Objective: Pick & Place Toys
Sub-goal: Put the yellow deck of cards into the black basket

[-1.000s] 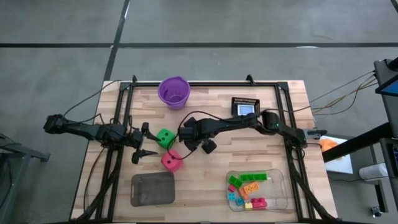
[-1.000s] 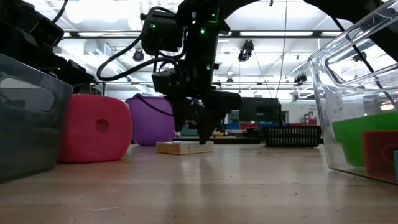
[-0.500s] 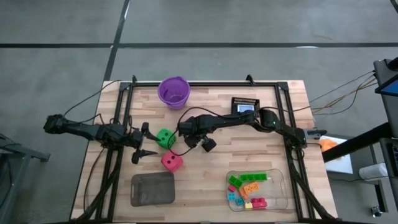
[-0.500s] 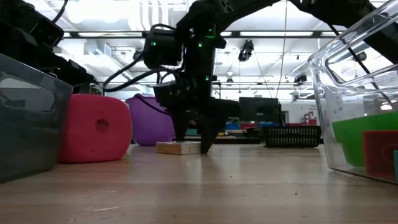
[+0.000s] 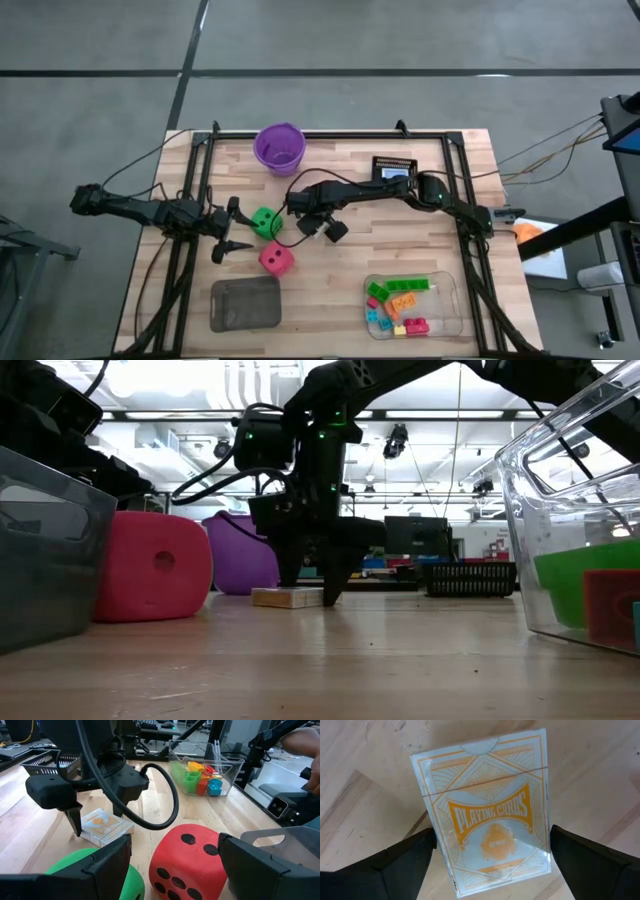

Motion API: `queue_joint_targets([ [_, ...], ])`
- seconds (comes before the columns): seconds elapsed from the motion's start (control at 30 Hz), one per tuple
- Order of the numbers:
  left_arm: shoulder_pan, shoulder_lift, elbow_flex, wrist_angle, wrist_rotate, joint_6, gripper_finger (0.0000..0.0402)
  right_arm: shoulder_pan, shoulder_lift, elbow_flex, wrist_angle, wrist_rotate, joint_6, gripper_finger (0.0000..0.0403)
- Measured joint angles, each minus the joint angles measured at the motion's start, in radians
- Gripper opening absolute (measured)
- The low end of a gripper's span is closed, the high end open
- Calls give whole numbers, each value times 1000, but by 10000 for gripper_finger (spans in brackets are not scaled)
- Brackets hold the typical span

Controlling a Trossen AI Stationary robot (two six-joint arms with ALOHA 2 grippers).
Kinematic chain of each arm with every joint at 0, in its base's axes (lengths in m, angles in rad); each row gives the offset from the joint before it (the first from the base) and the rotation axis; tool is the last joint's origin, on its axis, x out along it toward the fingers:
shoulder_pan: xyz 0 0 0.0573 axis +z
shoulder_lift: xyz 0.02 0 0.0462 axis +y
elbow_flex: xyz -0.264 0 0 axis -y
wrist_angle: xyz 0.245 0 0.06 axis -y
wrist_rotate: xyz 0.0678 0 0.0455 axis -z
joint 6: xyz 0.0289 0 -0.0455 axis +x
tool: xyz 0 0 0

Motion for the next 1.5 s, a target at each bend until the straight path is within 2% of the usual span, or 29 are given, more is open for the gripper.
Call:
queue_joint_targets([
  [0.2,0,0,0,0,0,0,301,0,0,-1,-1,-5,1,384],
  [0.3,0,0,0,0,0,0,301,1,0,-2,-6,-8,2,349],
  [0.4,0,0,0,0,0,0,301,2,0,-2,-9,-9,0,293],
  [0.43,0,0,0,0,0,0,301,3,0,-3,-8,-7,1,289],
  [0.97,0,0,0,0,0,0,301,1,-8,-2,-22,-25,43,290],
  [1.3,0,0,0,0,0,0,301,-52,-49,-7,-37,-254,67,290],
  [1.5,0,0,0,0,0,0,301,-83,-68,-8,-31,-324,68,290],
])
